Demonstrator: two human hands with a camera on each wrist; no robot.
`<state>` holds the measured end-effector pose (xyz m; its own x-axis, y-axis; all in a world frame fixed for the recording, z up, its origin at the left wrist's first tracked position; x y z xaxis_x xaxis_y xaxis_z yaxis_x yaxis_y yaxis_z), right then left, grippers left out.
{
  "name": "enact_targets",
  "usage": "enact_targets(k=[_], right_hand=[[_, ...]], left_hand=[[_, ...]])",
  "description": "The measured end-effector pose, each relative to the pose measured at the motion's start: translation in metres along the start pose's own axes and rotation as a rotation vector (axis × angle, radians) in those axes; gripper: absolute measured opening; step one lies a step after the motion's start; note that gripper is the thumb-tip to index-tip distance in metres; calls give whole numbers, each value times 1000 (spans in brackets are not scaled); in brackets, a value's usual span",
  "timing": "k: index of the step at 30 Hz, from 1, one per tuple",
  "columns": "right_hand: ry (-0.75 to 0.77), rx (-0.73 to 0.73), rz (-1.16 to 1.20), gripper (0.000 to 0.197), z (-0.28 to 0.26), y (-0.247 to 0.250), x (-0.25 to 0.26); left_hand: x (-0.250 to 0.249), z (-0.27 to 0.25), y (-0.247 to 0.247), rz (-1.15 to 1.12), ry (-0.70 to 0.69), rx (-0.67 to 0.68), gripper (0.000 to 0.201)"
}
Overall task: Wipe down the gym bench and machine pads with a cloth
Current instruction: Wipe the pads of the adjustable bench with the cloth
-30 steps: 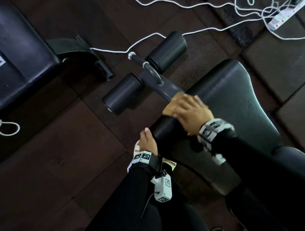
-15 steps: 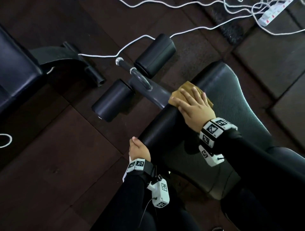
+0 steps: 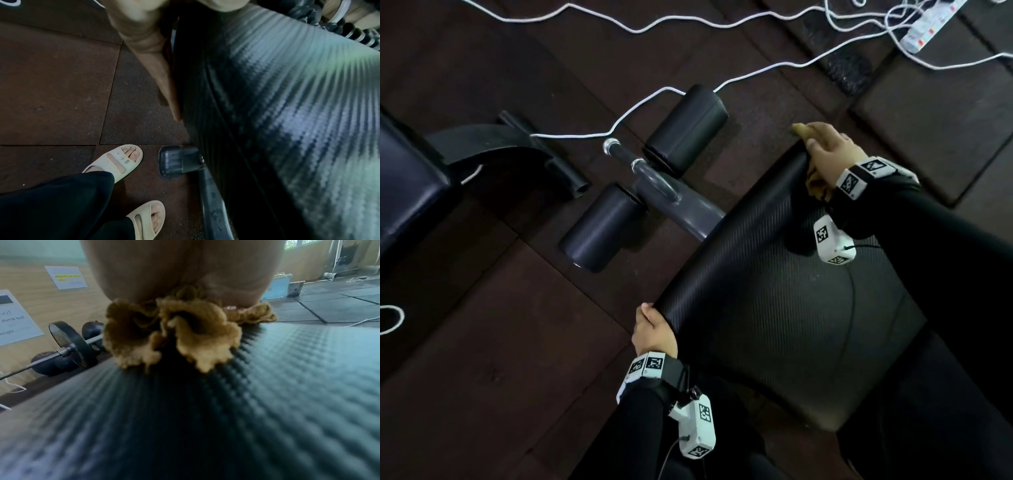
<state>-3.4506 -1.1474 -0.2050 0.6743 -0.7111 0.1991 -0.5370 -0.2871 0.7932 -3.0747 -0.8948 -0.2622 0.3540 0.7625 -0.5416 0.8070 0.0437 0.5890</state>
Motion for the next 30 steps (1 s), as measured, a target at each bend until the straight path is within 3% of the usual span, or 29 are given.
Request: enact_targets(k=[4,8,11,15,19,26,30], right_hand=[[-39,78,256,38,4,-1,-13],[-75,100,335,54,15,4,-31],[11,18,271,47,19,9,-33],[59,80,193,37,11,6,-27],[66,77,145,53,6,9,-43],[-46,140,52,63,-28,-3,-165],[10,154,62,63,-32,-3,-165]], left_hand=[[-3,-1,0,2,-3,-2,42],[-3,-1,2,19,12,-12,44],[-4,-2,3,32,20,-19,45],[-7,-2,4,47,8,-12,45],[-9,-2,5,68,-1,-7,48],[-10,0,5,117,-9,-4,49],[-11,-1,5,147,-13,2,49]])
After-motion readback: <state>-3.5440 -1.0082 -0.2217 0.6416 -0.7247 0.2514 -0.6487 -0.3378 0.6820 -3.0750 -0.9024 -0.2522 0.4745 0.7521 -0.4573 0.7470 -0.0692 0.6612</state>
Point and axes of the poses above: each hand's wrist, its own z-axis towards the middle knuckle, its own y-axis out of the back of the hand, x = y × z, the point moved 8 cm from there along z, towards the middle knuckle, and after that the axes turned 14 degrees about -y, right-handed, at the moved point
